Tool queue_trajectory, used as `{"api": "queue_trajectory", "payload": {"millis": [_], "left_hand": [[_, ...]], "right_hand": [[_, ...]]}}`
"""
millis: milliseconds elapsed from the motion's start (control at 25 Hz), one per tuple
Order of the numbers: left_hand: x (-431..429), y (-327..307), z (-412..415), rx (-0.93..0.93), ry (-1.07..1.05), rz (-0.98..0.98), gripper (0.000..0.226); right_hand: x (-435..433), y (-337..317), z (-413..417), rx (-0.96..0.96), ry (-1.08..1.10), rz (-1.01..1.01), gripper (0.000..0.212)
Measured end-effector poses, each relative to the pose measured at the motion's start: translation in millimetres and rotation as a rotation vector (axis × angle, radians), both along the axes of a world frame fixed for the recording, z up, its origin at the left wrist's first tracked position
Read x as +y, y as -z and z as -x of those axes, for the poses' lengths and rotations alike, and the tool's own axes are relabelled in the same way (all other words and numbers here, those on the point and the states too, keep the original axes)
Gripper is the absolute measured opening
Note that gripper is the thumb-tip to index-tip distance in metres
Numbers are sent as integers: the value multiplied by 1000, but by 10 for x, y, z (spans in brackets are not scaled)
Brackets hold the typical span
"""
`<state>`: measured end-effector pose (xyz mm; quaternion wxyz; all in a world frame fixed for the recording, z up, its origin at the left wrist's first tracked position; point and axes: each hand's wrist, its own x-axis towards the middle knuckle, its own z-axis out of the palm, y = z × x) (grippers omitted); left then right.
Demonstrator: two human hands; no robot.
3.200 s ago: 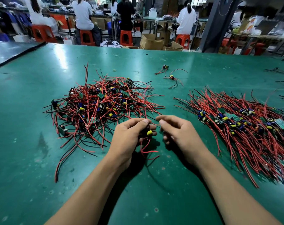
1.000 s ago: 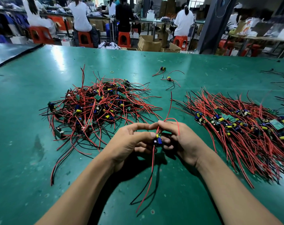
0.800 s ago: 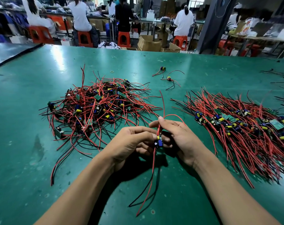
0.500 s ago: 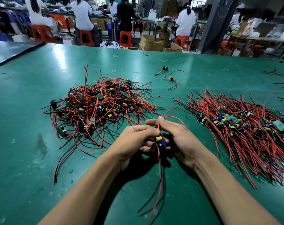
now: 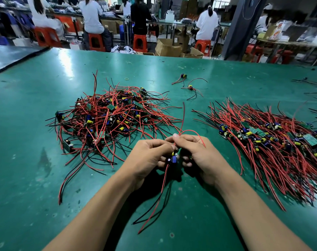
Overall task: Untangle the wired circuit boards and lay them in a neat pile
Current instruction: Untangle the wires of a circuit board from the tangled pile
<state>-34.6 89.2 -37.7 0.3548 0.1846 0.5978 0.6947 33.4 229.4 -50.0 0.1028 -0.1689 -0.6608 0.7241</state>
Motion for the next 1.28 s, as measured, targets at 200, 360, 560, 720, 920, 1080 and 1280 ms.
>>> {"api": "queue_trajectory", "payload": {"millis": [200,360,560,720,920,1080,1280], "left_hand": [[4,-4,-21,6,60,16,22],[-1,-1,-21,32,80,33,14],[-5,-5,-56,72,114,41,16],[-27,-13,-75,119,143,67,19],[-37,-21,-81,137,123,75,17],[-24,-21,-92,172,128,94,17],[-36,-24,-97,186,135,109,17]], "right_hand": [[44,9,25,48,144,88,20],[67,-27,51,82,211,253,26],[126,-73,48,103,261,555,19],[133,-107,39,97,226,680,22],[192,-129,28,136,232,803,19],[213,-139,30,155,273,878,25],[276,-155,-8,181,323,900,24]]}}
